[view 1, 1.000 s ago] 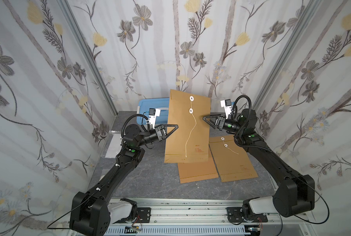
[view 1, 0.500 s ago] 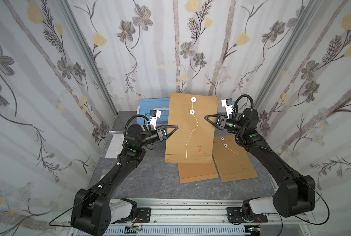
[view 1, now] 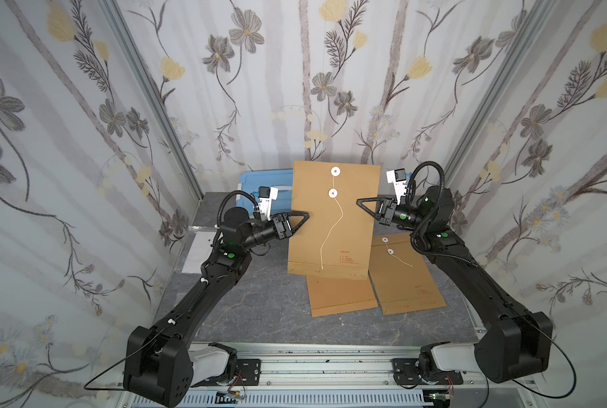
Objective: Close the mouth of the file bag
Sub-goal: Pick up the file bag from the center of the board.
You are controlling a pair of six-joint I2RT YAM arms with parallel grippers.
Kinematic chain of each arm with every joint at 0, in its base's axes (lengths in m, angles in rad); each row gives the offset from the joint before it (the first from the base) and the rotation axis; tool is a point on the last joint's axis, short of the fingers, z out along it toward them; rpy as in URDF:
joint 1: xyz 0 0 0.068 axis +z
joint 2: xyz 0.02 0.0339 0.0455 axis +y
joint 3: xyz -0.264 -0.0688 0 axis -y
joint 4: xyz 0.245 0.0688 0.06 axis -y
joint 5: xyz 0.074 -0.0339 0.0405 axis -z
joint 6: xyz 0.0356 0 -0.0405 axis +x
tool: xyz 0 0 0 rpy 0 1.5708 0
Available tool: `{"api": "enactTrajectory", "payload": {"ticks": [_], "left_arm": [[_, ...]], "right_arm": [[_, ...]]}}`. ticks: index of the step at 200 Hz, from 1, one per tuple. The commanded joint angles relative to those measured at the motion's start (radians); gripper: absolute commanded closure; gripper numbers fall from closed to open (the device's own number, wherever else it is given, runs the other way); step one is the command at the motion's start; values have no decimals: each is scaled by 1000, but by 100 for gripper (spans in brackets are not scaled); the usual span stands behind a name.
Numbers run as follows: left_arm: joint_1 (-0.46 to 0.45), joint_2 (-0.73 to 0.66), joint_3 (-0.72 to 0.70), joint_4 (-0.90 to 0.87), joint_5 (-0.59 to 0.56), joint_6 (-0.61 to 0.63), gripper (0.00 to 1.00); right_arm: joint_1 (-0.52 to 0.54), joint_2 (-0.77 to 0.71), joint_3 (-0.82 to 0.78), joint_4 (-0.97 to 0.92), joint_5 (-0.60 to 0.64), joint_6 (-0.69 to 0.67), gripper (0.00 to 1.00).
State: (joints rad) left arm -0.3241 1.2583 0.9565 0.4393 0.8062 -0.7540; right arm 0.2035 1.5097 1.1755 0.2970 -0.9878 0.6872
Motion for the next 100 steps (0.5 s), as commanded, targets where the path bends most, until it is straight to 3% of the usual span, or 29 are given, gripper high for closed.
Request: {"api": "enactTrajectory", "payload": {"ticks": [1, 29, 80, 100], "left_arm": [[5, 58, 45, 79, 24, 12, 34], [6, 107, 91, 166, 63, -27, 33], [31, 103, 164, 113, 96, 33, 33], [51, 122, 169, 182, 131, -9, 39]], "right_arm": [[1, -6, 19, -6, -4, -15, 100], [1, -7, 30, -26, -15, -21, 100], [-6, -6, 38, -69, -17, -55, 100], [-5, -3, 47, -64, -35, -47, 100]]}}
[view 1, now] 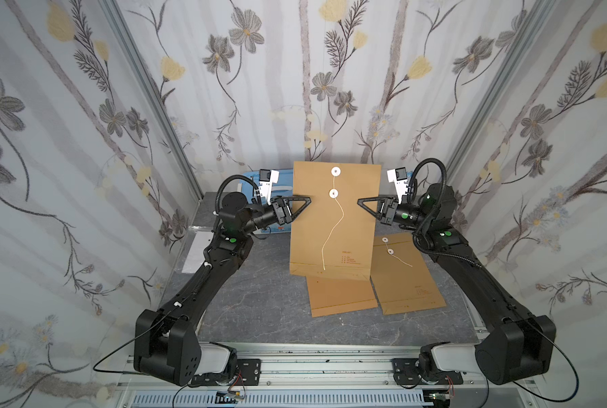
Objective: Close the mouth of the file bag
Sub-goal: Pick up the file bag from the center of the board.
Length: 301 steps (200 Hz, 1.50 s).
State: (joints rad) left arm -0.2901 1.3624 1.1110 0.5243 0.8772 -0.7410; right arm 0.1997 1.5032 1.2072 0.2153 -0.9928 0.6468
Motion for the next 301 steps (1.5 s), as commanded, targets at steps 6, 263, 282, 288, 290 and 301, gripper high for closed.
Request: {"api": "enactTrajectory", "payload": {"ticks": [6, 263, 282, 288, 290, 301], "left_arm": [[17, 28, 20, 129, 78, -43, 43], [8, 116, 87, 64, 189, -7, 91], [4, 114, 84, 63, 178, -6, 78], [4, 115, 84, 63, 179, -5, 79], [5, 114, 83, 63, 180, -5, 80], [5, 111, 83, 61, 182, -3, 79]], "right_arm": [[-2, 5, 18, 14, -33, -8, 100], [3, 35, 34, -112, -72, -95, 100], [3, 32, 34, -111, -69, -95, 100], [3, 31, 33, -110, -67, -95, 100], [3, 31, 33, -110, -68, -95, 100], [3, 29, 32, -108, -64, -95, 100]]}}
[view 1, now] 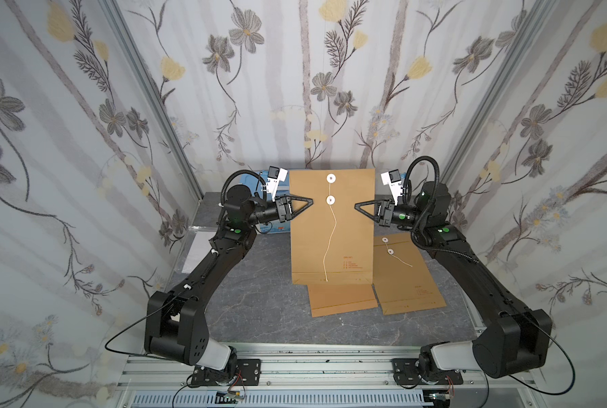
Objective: Close the mouth of the file bag
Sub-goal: Pick up the file bag from the center of the board.
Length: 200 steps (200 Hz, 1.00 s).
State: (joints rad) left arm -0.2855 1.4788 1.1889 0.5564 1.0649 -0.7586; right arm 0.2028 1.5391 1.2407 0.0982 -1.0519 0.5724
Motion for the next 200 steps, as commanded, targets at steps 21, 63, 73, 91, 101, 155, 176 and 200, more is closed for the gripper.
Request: {"api": "enactTrajectory", "payload": {"ticks": [21, 63, 73, 91, 101, 155, 176, 200], "left_arm": [[0, -8, 4, 29, -9, 15, 87], [-2, -2, 4, 33, 5, 8, 89], [-3, -3, 3, 29, 3, 8, 86], [-4, 3, 5, 25, 9, 7, 82], [-5, 5, 6, 19, 14, 9, 78], [-5, 2, -1, 1, 18, 24, 82], [-5, 1, -3, -8, 18, 35, 91], [-5, 5, -3, 7, 23, 23, 95]], "right_arm": [[0, -7, -3, 12, -1, -19, 100], [0, -11, -8, 25, 12, -7, 100], [0, -10, -9, 38, 13, 2, 100], [0, -10, -9, 46, 15, 8, 100], [0, -10, -9, 52, 19, 12, 100], [-3, -7, 5, 61, 31, 25, 100], [-5, -2, 5, 65, 30, 26, 100], [-4, 0, 3, 63, 21, 24, 100]]}}
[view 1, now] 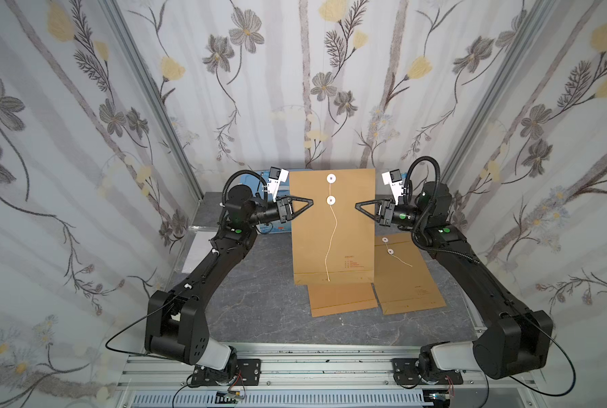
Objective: Close the mouth of the file bag
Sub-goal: Pick up the file bag from the center of the board.
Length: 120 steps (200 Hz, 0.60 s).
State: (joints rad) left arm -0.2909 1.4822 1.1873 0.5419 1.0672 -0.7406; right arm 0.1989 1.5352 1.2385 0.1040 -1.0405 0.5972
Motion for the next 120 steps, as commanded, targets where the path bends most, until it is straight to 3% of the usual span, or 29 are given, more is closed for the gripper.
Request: {"api": "enactTrajectory", "payload": {"ticks": [1, 52, 57, 72, 82, 120], "left_arm": [[1, 2, -2, 24, 20, 5, 95], [0, 4, -5, 39, 15, -8, 100], [1, 2, -5, 40, 10, -8, 100], [0, -5, -7, 18, -6, 13, 100], [0, -11, -6, -2, -12, 30, 100], [-1, -11, -19, -5, -25, 60, 100]], "right_arm": [[0, 3, 4, 56, 10, -2, 100], [-1, 5, 2, 24, 34, -20, 100], [-2, 3, 5, 11, 46, -27, 96], [-5, -1, 9, -18, 70, -38, 71], [-10, -11, 9, -42, 92, -43, 61], [-32, -89, 6, -263, 293, -153, 52]]}}
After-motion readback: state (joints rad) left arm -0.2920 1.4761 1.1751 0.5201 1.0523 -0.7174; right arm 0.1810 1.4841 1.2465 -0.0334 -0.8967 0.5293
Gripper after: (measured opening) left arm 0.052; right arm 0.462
